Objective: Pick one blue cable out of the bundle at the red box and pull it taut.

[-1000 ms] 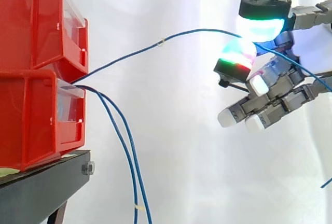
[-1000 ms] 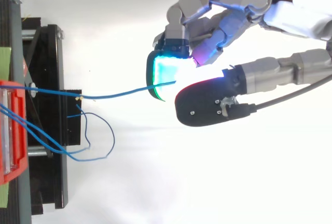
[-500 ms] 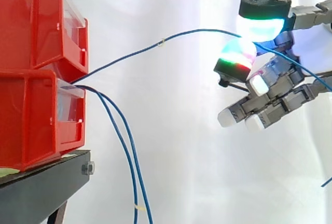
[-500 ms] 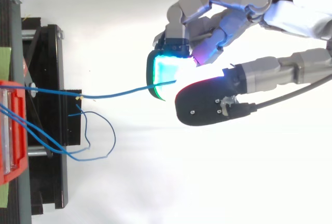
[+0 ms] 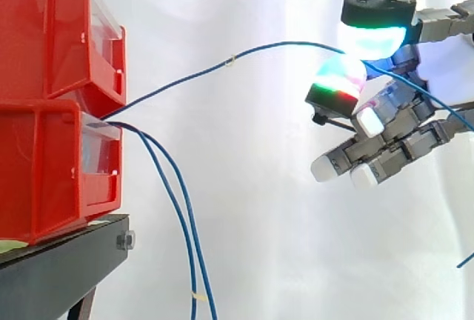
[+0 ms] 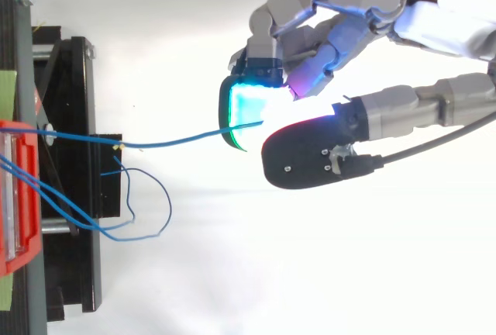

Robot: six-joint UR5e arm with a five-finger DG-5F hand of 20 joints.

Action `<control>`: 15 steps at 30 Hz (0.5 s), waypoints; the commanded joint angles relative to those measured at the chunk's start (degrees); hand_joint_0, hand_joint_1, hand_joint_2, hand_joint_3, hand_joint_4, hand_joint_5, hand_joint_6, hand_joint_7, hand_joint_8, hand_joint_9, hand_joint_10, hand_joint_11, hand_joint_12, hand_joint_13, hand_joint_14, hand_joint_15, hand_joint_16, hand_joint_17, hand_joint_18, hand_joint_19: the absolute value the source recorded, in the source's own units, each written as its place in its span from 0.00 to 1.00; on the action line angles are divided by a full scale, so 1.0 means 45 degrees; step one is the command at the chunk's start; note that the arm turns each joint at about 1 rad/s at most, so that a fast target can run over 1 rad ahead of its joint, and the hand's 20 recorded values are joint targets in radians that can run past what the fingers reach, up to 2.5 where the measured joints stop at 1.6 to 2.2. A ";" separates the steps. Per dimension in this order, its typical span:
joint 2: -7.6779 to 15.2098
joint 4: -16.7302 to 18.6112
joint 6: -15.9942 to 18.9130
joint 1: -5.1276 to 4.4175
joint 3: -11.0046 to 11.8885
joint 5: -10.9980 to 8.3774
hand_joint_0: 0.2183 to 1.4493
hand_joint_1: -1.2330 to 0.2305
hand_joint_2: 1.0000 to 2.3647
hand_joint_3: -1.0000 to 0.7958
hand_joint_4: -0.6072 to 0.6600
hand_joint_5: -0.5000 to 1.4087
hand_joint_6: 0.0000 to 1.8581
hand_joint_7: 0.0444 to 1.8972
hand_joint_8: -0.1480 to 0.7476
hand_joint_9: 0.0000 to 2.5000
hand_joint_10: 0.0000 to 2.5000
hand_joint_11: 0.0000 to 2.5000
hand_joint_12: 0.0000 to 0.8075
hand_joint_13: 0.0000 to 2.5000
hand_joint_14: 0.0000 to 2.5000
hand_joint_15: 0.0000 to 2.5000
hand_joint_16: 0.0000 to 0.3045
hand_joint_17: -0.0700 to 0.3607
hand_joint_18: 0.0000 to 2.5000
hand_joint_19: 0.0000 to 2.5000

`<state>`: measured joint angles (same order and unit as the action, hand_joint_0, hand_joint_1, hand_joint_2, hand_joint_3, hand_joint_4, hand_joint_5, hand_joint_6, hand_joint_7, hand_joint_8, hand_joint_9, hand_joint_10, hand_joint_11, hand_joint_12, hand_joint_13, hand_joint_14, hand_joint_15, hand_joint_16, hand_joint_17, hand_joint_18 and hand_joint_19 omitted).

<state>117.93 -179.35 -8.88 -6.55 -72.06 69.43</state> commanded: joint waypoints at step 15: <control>0.0005 0.0012 0.0001 -0.0009 0.0017 0.0000 0.31 0.27 0.01 0.53 0.43 0.21 0.46 0.55 0.54 0.37 0.00 0.18 0.46 0.18 0.00 0.04 0.18 0.45 0.20 0.06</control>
<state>117.92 -179.33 -8.88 -6.56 -72.03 69.43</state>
